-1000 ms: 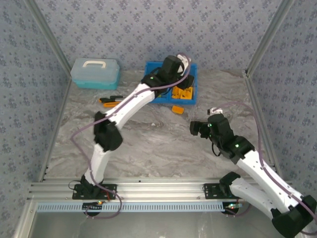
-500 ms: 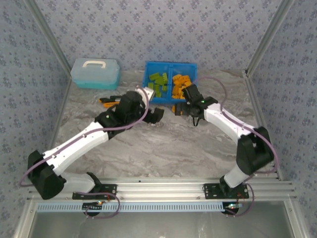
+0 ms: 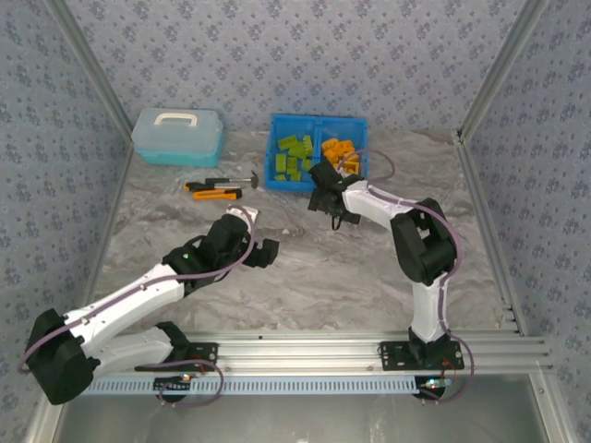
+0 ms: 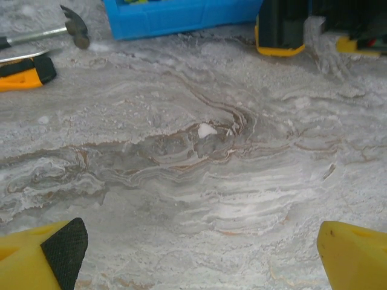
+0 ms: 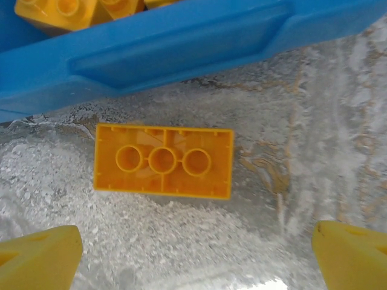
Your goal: Sort the legos into containers by color
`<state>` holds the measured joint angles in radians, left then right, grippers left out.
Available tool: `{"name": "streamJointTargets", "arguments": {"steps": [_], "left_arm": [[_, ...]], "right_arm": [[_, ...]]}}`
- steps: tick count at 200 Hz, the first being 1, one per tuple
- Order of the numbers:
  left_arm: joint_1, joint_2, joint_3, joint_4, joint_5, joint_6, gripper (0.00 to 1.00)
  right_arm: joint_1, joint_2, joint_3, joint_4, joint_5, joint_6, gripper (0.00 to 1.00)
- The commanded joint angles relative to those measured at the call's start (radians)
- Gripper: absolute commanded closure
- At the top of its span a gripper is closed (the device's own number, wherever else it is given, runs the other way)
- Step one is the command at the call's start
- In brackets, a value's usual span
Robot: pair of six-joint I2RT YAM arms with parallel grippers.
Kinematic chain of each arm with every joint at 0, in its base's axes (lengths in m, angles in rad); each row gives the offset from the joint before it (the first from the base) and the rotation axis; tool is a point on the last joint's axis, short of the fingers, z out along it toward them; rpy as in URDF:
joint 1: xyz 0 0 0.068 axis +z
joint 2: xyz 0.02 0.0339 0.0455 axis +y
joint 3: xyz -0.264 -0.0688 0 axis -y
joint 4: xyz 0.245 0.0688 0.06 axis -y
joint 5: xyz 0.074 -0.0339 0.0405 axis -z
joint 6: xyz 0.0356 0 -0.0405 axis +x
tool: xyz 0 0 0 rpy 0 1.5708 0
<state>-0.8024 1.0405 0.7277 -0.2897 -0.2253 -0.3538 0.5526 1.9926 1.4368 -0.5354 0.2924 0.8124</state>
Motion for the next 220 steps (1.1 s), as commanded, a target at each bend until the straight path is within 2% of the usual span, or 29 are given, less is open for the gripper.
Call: {"name": "streamJointTargets", "arguments": {"steps": [1,54,134,152,179,220], "left_arm": [[0.006,-0.028,0.001,0.034,-0.034,-0.004,0.01],[0.008,-0.064,-0.025,0.03,-0.045,-0.006,0.01],[0.01,-0.077,-0.03,0.029,-0.047,-0.016,0.01],[0.009,-0.077,-0.03,0.031,-0.043,-0.018,0.01],[0.01,-0.077,-0.031,0.029,-0.045,-0.019,0.01],[0.009,-0.09,-0.036,0.043,-0.045,-0.026,0.01]], "right_arm": [[0.006,0.047,0.053,0.044,0.024,0.049,0.0],[0.004,0.138,0.133,0.002,0.071,0.061,0.02],[-0.003,0.148,0.099,0.037,0.053,0.031,0.36],[0.004,0.114,0.054,0.064,0.061,0.017,0.42],[0.012,0.031,-0.019,0.067,0.071,-0.007,0.45],[0.048,-0.225,-0.163,0.086,0.116,-0.064,0.45]]}}
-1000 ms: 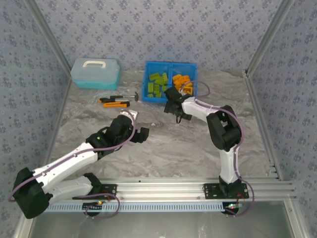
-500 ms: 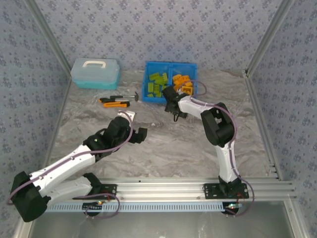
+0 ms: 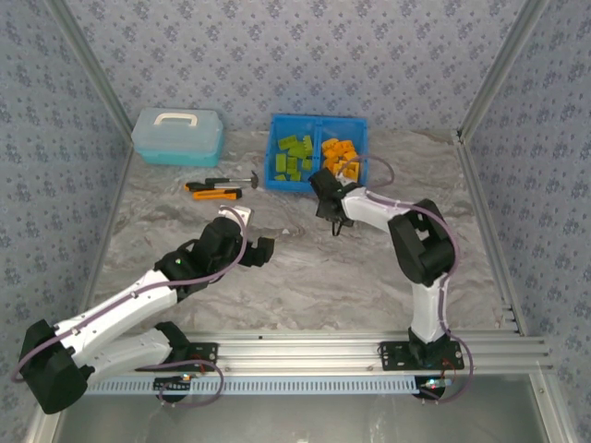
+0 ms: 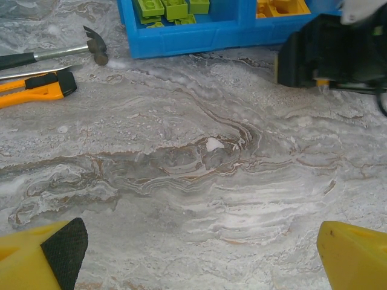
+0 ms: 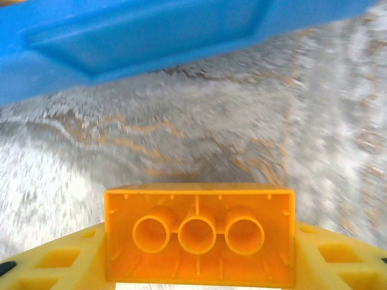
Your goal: Sort the legos into containers by color
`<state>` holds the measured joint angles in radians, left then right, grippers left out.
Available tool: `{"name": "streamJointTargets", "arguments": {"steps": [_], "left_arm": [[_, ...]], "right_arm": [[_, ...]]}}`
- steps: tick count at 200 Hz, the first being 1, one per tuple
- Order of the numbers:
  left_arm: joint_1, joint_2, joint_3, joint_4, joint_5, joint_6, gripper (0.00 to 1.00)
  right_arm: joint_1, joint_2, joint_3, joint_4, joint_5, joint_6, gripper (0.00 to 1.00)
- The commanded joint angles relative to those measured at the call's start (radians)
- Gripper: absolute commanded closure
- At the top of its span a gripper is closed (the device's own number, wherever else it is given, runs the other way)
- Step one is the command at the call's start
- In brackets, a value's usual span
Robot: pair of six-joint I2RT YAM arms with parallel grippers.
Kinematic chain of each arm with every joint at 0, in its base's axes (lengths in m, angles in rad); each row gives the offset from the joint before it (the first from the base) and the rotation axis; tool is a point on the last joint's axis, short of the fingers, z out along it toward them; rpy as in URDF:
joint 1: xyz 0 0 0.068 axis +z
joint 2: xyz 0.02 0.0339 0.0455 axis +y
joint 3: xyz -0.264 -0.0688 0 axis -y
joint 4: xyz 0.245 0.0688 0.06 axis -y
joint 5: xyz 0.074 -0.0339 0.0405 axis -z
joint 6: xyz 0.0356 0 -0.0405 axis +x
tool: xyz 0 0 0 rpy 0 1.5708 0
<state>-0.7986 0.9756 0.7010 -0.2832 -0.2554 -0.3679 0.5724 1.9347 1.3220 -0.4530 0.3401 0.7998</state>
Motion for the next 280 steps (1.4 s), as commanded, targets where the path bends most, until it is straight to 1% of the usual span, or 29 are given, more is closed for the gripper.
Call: {"name": "streamJointTargets", "arguments": {"steps": [1,15,25,33,36,43,62,95,127,132,142,161,176,193,218,236,251,264,274,280], "left_arm": [[0.006,-0.027,-0.01,0.039,-0.014,-0.011,0.01],[0.006,-0.042,-0.017,0.064,0.005,0.0,0.01],[0.007,-0.059,-0.025,0.097,0.05,0.019,0.01],[0.005,-0.078,-0.034,0.128,0.088,0.033,0.01],[0.005,-0.084,-0.038,0.14,0.101,0.036,0.01],[0.005,-0.099,-0.044,0.161,0.128,0.044,0.01],[0.001,-0.134,-0.048,0.184,0.143,0.051,0.01],[0.002,-0.186,-0.05,0.158,0.157,0.065,0.01],[0.001,-0.225,-0.057,0.141,0.148,0.068,0.01],[0.0,-0.228,-0.057,0.136,0.147,0.07,0.01],[0.001,-0.23,-0.052,0.122,0.136,0.071,0.01],[0.0,-0.223,-0.041,0.09,0.098,0.068,0.01],[0.0,-0.221,-0.034,0.076,0.095,0.073,0.01],[0.0,-0.222,-0.036,0.079,0.093,0.071,0.01],[0.0,-0.221,-0.034,0.085,0.086,0.08,0.01],[0.0,-0.221,-0.034,0.087,0.05,0.1,0.01],[0.0,-0.222,-0.04,0.092,-0.028,0.114,0.01],[0.0,-0.22,-0.054,0.116,-0.148,0.13,0.01],[0.003,-0.218,-0.075,0.141,-0.272,0.124,0.01],[0.007,-0.219,-0.088,0.144,-0.312,0.132,0.01]], "right_arm": [[0.029,-0.171,-0.051,0.005,0.07,-0.055,0.45],[0.028,-0.248,-0.062,0.031,0.088,-0.104,0.44],[0.017,-0.277,-0.053,0.064,0.087,-0.147,0.43],[0.006,-0.28,-0.034,0.084,0.085,-0.162,0.42],[-0.002,-0.276,-0.019,0.087,0.085,-0.195,0.42],[-0.021,-0.257,0.018,0.082,0.077,-0.219,0.42],[-0.083,-0.165,0.162,0.038,0.05,-0.25,0.42],[-0.17,0.036,0.411,-0.001,-0.053,-0.281,0.41],[-0.203,0.263,0.709,-0.142,-0.056,-0.307,0.39],[-0.204,0.294,0.757,-0.187,-0.052,-0.311,0.39],[-0.205,0.341,0.831,-0.228,-0.049,-0.318,0.36],[-0.206,0.384,0.907,-0.26,-0.045,-0.313,0.23],[-0.207,0.388,0.935,-0.279,-0.037,-0.3,0.17],[-0.207,0.37,0.946,-0.28,-0.035,-0.303,0.12],[-0.207,0.324,0.956,-0.299,-0.035,-0.322,0.12],[-0.203,0.245,0.897,-0.299,-0.029,-0.34,0.12],[-0.198,0.118,0.751,-0.246,-0.021,-0.356,0.11],[-0.194,-0.038,0.537,-0.155,-0.027,-0.372,0.08],[-0.193,-0.178,0.34,-0.024,-0.031,-0.392,0.06],[-0.193,-0.272,0.243,0.037,-0.028,-0.402,0.05]]}}
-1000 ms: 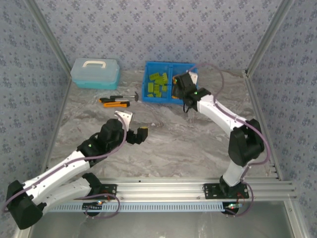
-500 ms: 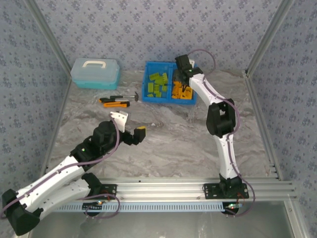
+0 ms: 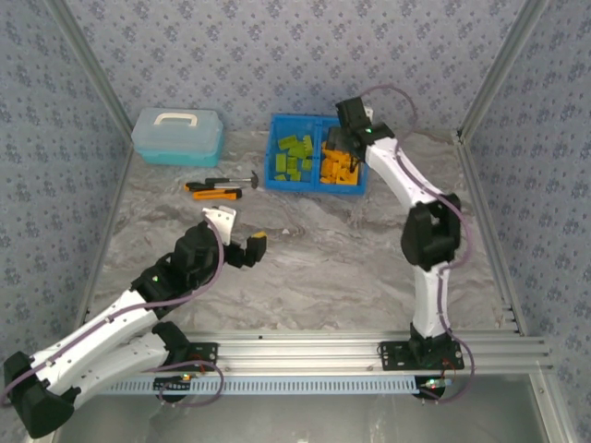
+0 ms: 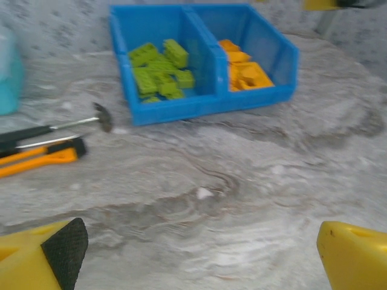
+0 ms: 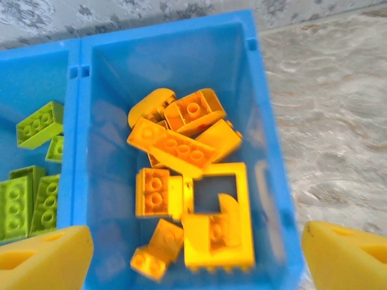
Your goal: Sort the legos into containers by color
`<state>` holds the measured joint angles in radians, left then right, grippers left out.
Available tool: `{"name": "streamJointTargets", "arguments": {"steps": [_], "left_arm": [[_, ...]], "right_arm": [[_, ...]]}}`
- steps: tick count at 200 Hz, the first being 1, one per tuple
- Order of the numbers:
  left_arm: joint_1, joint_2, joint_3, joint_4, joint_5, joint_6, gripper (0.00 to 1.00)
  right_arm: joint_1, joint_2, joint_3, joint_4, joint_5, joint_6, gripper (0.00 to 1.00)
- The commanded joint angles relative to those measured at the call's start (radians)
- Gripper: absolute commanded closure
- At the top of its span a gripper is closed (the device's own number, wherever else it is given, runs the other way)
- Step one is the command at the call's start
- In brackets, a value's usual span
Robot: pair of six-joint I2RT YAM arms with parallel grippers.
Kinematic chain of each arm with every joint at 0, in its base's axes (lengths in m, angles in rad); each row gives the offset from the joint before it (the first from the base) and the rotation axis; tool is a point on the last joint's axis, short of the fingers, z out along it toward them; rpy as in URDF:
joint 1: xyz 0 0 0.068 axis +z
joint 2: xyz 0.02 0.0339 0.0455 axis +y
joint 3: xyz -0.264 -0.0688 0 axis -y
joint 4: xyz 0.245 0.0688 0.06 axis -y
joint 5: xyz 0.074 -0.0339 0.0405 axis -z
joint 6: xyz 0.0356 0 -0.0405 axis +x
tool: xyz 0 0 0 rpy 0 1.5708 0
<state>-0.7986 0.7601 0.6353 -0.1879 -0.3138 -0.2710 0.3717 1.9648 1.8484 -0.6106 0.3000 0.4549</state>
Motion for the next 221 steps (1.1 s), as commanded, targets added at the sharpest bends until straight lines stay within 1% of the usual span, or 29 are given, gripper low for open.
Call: {"name": "streamJointTargets", "arguments": {"steps": [1,4,22,44,53,68,77,89,106,109,117,125,130,139,149,155,157,161,163,166,173,176,180,183,194,202,210,218,221], "left_arm": [[0.008,-0.004,-0.025,0.051,-0.257,0.039,0.01],[0.013,-0.004,-0.033,0.057,-0.259,0.056,0.01],[0.053,0.012,-0.081,0.113,-0.371,0.116,0.01],[0.162,0.054,-0.127,0.173,-0.465,0.13,0.01],[0.225,0.078,-0.15,0.212,-0.458,0.136,0.01],[0.332,0.123,-0.202,0.315,-0.391,0.174,0.01],[0.39,0.162,-0.228,0.386,-0.364,0.194,0.01],[0.463,0.209,-0.257,0.481,-0.306,0.224,0.01],[0.54,0.276,-0.303,0.651,-0.22,0.254,0.01],[0.555,0.288,-0.309,0.674,-0.204,0.254,0.01],[0.591,0.319,-0.313,0.715,-0.165,0.246,0.01],[0.624,0.354,-0.312,0.749,-0.133,0.234,0.01],[0.641,0.379,-0.312,0.772,-0.117,0.23,0.01],[0.67,0.425,-0.312,0.817,-0.087,0.226,0.01],[0.695,0.47,-0.311,0.86,-0.046,0.23,0.01],[0.708,0.497,-0.311,0.887,-0.022,0.231,0.01],[0.711,0.504,-0.31,0.899,-0.015,0.231,0.01],[0.719,0.526,-0.31,0.923,0.0,0.229,0.01],[0.723,0.536,-0.31,0.933,0.008,0.228,0.01],[0.728,0.554,-0.31,0.951,0.017,0.229,0.01],[0.736,0.584,-0.3,0.975,0.036,0.24,0.01],[0.739,0.598,-0.294,0.983,0.042,0.246,0.01],[0.744,0.618,-0.288,0.994,0.045,0.248,0.01],[0.748,0.632,-0.28,0.996,0.053,0.243,0.01],[0.775,0.69,-0.246,0.975,0.106,0.233,0.01],[0.789,0.754,-0.228,0.992,0.145,0.227,0.01],[0.802,0.786,-0.244,1.069,0.192,0.232,0.0],[0.809,0.765,-0.231,0.997,0.188,0.217,0.01],[0.809,0.765,-0.228,1.001,0.189,0.22,0.01]], "right_arm": [[0.009,-0.317,-0.308,0.204,0.012,-0.059,0.04],[0.009,-0.359,-0.367,0.23,0.021,-0.065,0.04],[0.013,-0.587,-0.664,0.354,0.101,-0.121,0.0],[-0.007,-0.798,-0.976,0.494,0.239,-0.201,0.0],[-0.03,-0.846,-1.089,0.551,0.277,-0.24,0.0],[-0.083,-0.873,-1.256,0.718,0.306,-0.321,0.0],[-0.123,-0.863,-1.342,0.833,0.281,-0.36,0.0],[-0.194,-0.817,-1.427,0.972,0.213,-0.365,0.0],[-0.284,-0.686,-1.463,1.127,0.139,-0.351,0.0],[-0.29,-0.665,-1.458,1.161,0.13,-0.386,0.0],[-0.295,-0.624,-1.42,1.121,0.121,-0.361,0.0],[-0.293,-0.567,-1.425,1.262,0.103,-0.452,0.0],[-0.287,-0.529,-1.429,1.325,0.093,-0.468,0.0],[-0.321,-0.449,-1.422,1.398,0.035,-0.467,0.01],[-0.362,-0.494,-1.435,1.318,-0.051,-0.419,0.0],[-0.376,-0.467,-1.483,1.422,-0.102,-0.436,0.0],[-0.38,-0.451,-1.496,1.49,-0.11,-0.44,0.0],[-0.382,-0.405,-1.523,1.606,-0.102,-0.441,0.0],[-0.383,-0.399,-1.528,1.626,-0.101,-0.44,0.0],[-0.384,-0.413,-1.518,1.586,-0.104,-0.436,0.0],[-0.394,-0.463,-1.47,1.398,-0.131,-0.427,0.0],[-0.393,-0.453,-1.472,1.406,-0.142,-0.439,0.0],[-0.381,-0.429,-1.489,1.5,-0.144,-0.455,0.0],[-0.374,-0.419,-1.492,1.527,-0.129,-0.46,0.0],[-0.381,-0.451,-1.469,1.416,-0.139,-0.451,0.0],[-0.379,-0.434,-1.484,1.487,-0.134,-0.456,0.0],[-0.376,-0.447,-1.473,1.443,-0.136,-0.455,0.0],[-0.387,-0.443,-1.469,1.441,-0.178,-0.46,0.0],[-0.388,-0.443,-1.464,1.433,-0.19,-0.463,0.0]]}}
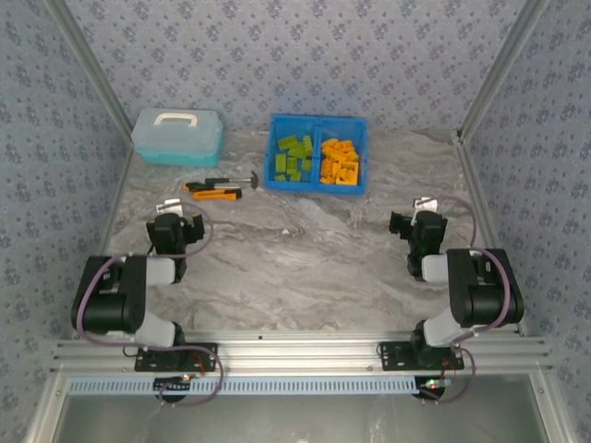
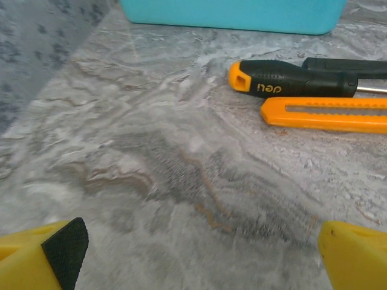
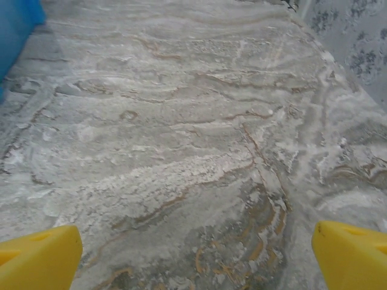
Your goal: Sort the legos into containers by color
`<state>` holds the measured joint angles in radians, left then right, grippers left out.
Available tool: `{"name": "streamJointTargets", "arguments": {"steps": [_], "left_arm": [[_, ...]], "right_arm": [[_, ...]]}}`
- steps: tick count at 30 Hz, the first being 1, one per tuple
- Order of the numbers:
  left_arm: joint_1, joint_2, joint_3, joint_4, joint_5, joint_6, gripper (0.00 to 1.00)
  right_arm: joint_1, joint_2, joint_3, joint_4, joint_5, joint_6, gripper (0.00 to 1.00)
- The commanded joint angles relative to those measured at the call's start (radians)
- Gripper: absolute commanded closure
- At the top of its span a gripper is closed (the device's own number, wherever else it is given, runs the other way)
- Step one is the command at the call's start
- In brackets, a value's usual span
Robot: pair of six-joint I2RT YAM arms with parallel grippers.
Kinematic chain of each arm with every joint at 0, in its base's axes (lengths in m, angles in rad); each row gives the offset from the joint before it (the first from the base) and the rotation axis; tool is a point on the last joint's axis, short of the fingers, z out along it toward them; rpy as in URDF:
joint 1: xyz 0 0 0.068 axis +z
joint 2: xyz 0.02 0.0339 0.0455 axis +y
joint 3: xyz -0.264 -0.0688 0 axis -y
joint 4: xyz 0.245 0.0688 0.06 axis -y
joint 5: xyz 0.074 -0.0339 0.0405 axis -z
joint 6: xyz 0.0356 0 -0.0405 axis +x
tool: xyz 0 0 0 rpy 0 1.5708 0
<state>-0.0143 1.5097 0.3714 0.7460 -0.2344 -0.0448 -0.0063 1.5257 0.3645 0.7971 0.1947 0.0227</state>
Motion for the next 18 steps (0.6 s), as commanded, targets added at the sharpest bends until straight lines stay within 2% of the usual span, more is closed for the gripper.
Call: {"name": "streamJointTargets", "arguments": {"steps": [1,4,18], "left_arm": [[0.025,0.018,0.036,0.072,0.11,-0.004,0.01],[0.024,0.024,0.029,0.092,0.114,-0.003,0.01],[0.024,0.02,0.032,0.082,0.113,-0.003,0.01]], "right_arm": [[-0.01,-0.006,0.02,0.023,-0.087,-0.032,0.0],[-0.024,-0.007,0.03,0.002,-0.154,-0.041,0.0],[-0.027,-0.007,0.029,0.004,-0.162,-0.041,0.0]]}}
